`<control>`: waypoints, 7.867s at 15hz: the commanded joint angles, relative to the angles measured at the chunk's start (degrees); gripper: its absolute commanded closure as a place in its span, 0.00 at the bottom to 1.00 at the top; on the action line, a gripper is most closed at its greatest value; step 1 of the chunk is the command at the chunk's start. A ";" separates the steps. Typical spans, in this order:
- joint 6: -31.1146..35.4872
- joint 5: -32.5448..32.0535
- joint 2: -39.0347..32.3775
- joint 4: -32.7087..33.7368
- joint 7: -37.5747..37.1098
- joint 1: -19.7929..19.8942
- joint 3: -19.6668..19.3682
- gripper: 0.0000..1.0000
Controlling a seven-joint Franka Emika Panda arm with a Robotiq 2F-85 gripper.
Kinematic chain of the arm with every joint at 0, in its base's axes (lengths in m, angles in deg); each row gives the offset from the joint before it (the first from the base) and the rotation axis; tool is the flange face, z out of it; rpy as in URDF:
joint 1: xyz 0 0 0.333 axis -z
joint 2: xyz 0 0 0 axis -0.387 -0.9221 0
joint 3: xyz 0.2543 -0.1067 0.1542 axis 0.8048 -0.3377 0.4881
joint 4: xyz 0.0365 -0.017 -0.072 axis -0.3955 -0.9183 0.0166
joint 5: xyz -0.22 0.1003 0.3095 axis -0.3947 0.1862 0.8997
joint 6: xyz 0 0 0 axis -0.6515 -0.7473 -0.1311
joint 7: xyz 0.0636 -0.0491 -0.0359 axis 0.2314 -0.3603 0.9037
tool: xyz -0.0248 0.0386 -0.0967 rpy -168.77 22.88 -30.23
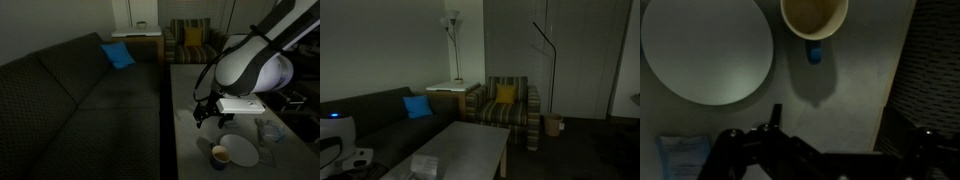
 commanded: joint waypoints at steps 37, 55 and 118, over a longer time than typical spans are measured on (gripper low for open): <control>-6.31 0.22 -9.44 9.74 1.96 -2.80 -2.00 0.00; -8.25 0.29 -9.43 10.60 1.51 -2.85 -2.18 0.66; 6.79 0.59 -7.26 2.30 -0.88 2.57 -5.91 0.97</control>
